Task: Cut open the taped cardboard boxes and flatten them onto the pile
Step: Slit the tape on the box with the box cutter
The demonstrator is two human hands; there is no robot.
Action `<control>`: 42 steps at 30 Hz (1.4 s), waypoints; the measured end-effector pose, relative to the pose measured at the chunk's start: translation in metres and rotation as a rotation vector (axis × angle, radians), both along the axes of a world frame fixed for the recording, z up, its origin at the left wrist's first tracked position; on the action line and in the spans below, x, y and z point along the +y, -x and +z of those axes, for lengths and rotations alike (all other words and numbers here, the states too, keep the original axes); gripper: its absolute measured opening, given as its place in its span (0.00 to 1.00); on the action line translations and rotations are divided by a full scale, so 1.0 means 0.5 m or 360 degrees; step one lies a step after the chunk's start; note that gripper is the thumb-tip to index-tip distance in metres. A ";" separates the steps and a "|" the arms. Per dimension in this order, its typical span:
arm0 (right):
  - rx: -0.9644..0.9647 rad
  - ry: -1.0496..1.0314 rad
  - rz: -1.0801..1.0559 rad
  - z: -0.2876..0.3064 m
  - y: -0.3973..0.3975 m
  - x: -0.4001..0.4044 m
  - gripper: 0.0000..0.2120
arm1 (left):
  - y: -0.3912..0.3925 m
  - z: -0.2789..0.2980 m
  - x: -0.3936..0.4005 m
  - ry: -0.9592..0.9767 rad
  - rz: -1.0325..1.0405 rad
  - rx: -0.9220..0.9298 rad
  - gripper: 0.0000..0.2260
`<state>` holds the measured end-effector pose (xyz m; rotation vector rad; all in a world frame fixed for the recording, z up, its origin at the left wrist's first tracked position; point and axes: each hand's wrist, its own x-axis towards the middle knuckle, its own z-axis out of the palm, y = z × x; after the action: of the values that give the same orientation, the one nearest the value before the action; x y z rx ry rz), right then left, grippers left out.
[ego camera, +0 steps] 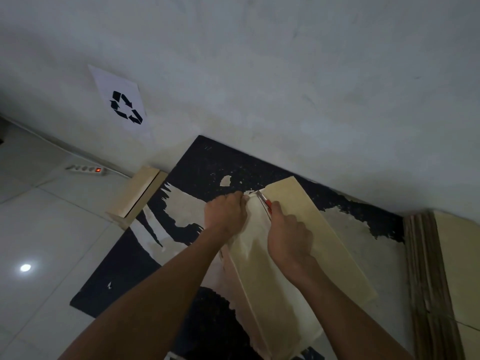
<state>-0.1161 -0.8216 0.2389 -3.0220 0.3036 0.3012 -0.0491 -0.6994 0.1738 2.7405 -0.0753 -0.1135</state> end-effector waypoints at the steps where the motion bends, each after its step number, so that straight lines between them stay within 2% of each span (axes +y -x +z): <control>1: -0.0002 0.0027 0.0021 0.003 -0.004 0.000 0.23 | 0.001 -0.001 0.000 0.0002 0.0004 -0.0002 0.18; 7: 0.0038 0.0043 0.0081 0.014 0.024 -0.013 0.19 | 0.004 -0.002 -0.003 -0.0036 0.0023 -0.0015 0.17; 21: 0.0229 0.0070 0.0037 0.043 0.196 -0.083 0.20 | 0.007 -0.009 -0.008 -0.0092 0.0020 -0.0078 0.17; 32: 0.0380 0.0103 -0.0012 0.061 0.365 -0.161 0.29 | 0.022 -0.004 -0.022 -0.0146 0.0145 -0.0106 0.18; 35: 0.0362 0.0107 -0.0003 0.052 0.369 -0.163 0.29 | 0.061 0.011 -0.047 -0.0118 0.0215 -0.0244 0.17; 37: 0.0358 0.0077 0.0009 0.052 0.367 -0.166 0.30 | 0.116 0.025 -0.080 0.0006 0.0041 -0.0305 0.18; 39: 0.0371 0.0041 0.0030 0.050 0.366 -0.173 0.31 | 0.180 0.038 -0.118 0.0097 -0.0208 -0.0194 0.20; 42: 0.0350 -0.0028 0.0053 0.043 0.371 -0.190 0.32 | 0.254 0.027 -0.157 0.0005 -0.0391 -0.0034 0.24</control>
<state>-0.3016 -0.9164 0.2604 -2.9817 0.2641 0.6370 -0.1761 -0.7777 0.1872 2.7184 -0.4181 -0.1513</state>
